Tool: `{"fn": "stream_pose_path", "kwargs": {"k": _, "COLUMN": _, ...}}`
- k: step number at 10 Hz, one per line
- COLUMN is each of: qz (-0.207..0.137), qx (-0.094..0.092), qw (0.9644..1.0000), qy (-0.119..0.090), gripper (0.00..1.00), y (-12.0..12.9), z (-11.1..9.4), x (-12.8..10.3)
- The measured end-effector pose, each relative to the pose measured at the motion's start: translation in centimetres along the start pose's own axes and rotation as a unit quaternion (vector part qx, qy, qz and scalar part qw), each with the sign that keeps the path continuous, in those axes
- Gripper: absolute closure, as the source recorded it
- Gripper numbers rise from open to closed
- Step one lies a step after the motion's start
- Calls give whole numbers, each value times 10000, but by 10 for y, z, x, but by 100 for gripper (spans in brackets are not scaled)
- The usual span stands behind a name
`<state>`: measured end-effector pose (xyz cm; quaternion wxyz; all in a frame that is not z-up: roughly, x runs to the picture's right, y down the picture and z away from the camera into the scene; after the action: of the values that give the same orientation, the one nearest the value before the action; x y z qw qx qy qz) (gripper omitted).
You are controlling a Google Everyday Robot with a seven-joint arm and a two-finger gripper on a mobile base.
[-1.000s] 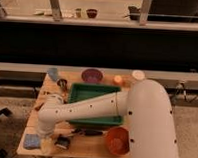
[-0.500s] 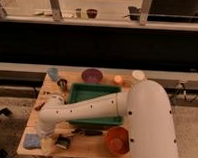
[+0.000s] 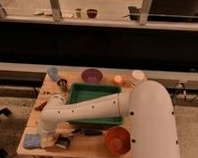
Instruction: Place sponge in paper cup
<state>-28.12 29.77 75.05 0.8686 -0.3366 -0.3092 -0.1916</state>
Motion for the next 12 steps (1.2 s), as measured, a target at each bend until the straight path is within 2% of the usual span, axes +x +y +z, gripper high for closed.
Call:
{"fn": "stream_pose_path", "kwargs": {"k": 2, "qz": -2, "qx": -31, "qw": 10000, "qy": 18, "gripper": 79, "y": 0, "z": 3, "x": 3}}
{"fn": "stream_pose_path", "kwargs": {"k": 3, "qz": -18, "qx": -54, "qw": 10000, "qy": 43, "gripper": 83, "y": 1, "z": 4, "x": 4}}
{"fn": "stream_pose_path", "kwargs": {"k": 5, "qz": -102, "qx": -56, "qw": 9998, "qy": 144, "gripper": 99, "y": 2, "z": 2, "x": 5}}
{"fn": "stream_pose_path", "kwargs": {"k": 7, "qz": -174, "qx": -20, "qw": 9996, "qy": 213, "gripper": 100, "y": 4, "z": -11, "x": 0}}
{"fn": "stream_pose_path", "kwargs": {"k": 10, "qz": -256, "qx": 230, "qw": 9992, "qy": 211, "gripper": 100, "y": 4, "z": -51, "x": -18}}
{"fn": "stream_pose_path", "kwargs": {"k": 12, "qz": -257, "qx": 494, "qw": 9982, "qy": 218, "gripper": 100, "y": 2, "z": -89, "x": -27}}
